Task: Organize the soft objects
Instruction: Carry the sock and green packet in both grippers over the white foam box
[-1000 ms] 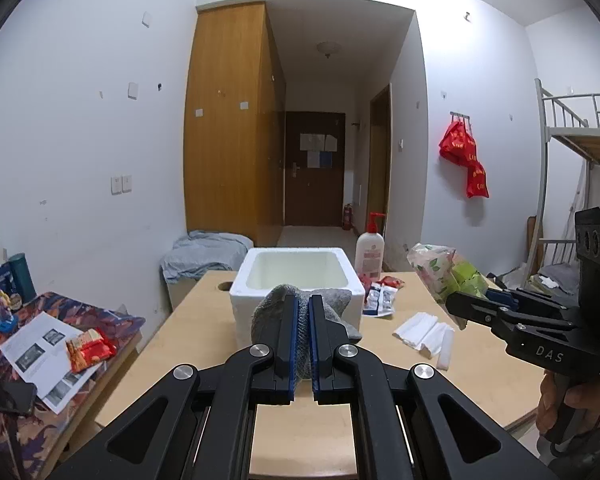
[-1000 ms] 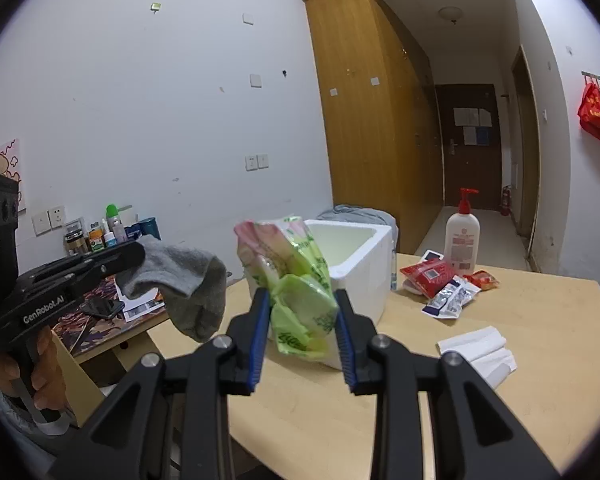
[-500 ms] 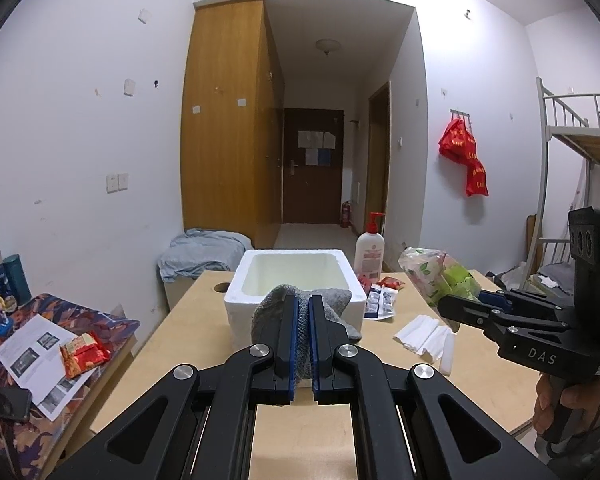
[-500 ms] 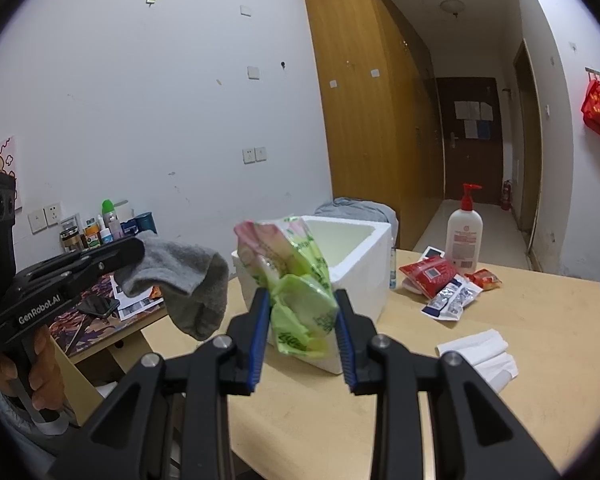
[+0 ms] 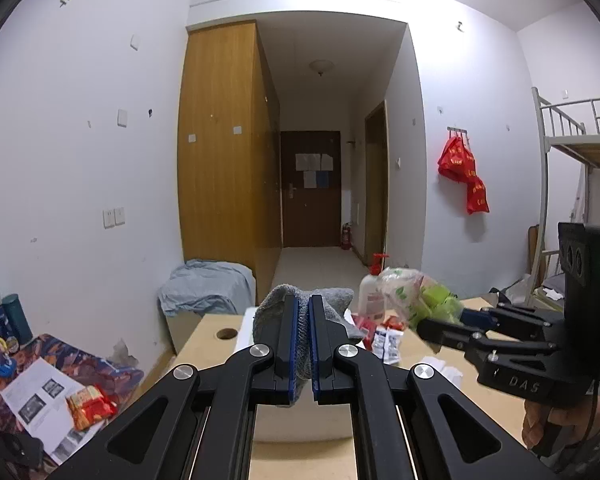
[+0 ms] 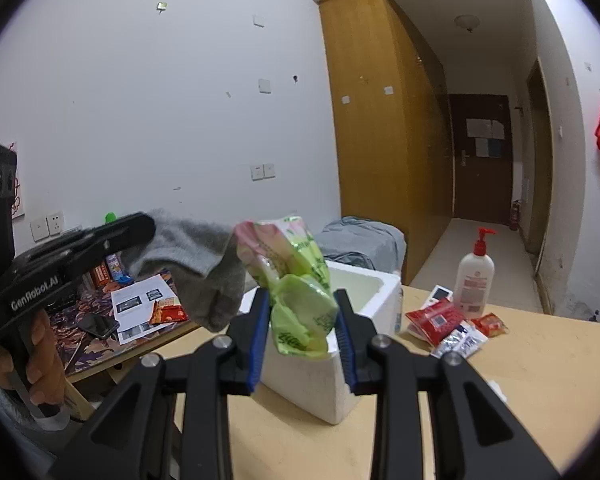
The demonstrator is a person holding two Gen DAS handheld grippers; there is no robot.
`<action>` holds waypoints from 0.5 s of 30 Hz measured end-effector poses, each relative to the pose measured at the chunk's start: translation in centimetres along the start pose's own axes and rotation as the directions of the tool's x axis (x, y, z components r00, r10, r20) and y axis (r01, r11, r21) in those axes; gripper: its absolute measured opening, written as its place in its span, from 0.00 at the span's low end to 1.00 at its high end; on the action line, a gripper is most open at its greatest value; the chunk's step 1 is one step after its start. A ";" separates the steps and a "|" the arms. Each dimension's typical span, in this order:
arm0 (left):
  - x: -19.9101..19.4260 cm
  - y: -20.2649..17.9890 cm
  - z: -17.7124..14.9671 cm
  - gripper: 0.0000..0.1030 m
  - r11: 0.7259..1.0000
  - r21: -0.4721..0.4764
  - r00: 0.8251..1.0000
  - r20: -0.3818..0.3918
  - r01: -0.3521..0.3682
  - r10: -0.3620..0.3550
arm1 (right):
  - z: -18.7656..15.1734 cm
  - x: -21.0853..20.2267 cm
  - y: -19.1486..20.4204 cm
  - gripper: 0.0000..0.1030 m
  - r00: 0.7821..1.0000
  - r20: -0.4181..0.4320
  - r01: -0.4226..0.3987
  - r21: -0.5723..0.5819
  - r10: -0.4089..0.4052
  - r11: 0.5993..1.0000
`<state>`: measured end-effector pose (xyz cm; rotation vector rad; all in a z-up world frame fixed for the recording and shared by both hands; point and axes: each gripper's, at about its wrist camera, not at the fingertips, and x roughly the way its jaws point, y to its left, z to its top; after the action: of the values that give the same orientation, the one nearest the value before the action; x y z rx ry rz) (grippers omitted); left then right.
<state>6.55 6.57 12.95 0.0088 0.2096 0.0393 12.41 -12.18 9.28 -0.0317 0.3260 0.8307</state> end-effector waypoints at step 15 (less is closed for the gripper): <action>5.5 1.6 1.5 0.05 1.000 0.008 1.000 -0.004 0.018 -0.018 | 1.0 3.8 -1.8 0.34 1.000 -0.023 -0.006 0.030 0.007 1.000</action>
<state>12.16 8.42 13.25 0.0149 0.2137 0.0203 16.38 -10.55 8.95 -0.0126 0.3602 0.8324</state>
